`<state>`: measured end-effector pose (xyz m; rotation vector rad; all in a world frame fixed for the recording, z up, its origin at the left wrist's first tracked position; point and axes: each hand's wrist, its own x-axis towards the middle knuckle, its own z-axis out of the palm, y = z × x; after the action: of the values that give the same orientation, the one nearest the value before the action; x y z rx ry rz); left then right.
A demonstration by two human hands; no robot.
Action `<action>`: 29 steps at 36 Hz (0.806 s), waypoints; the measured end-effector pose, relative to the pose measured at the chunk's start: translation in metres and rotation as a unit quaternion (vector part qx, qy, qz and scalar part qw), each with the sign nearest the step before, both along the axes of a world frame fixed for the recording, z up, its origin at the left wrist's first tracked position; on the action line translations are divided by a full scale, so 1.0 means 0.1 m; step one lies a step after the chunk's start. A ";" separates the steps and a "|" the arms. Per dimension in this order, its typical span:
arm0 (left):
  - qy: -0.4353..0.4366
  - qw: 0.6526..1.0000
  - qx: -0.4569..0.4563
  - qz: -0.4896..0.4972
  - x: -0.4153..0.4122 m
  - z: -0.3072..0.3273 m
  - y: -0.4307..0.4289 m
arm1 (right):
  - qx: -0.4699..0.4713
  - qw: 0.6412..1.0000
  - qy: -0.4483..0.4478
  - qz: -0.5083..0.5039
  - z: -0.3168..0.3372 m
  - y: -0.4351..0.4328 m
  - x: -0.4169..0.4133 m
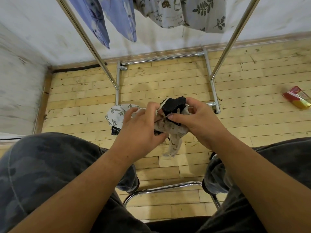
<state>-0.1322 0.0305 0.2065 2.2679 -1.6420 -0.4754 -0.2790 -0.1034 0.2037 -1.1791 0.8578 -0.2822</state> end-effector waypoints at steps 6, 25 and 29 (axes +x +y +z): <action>0.060 0.998 0.004 0.009 -0.03 0.02 0.00 | -0.024 1.000 -0.006 -0.001 0.00 0.00 -0.01; 0.189 0.982 -0.005 -0.001 -0.07 0.11 -0.04 | -0.038 0.999 -0.014 0.008 -0.08 0.02 0.02; 0.165 0.986 0.000 -0.005 -0.07 0.12 -0.03 | -0.035 0.999 -0.008 0.033 -0.06 0.03 0.02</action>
<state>-0.1392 0.0275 0.2180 2.0457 -1.4846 -0.8047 -0.2766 -0.1007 0.1978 -1.2658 0.7986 -0.2704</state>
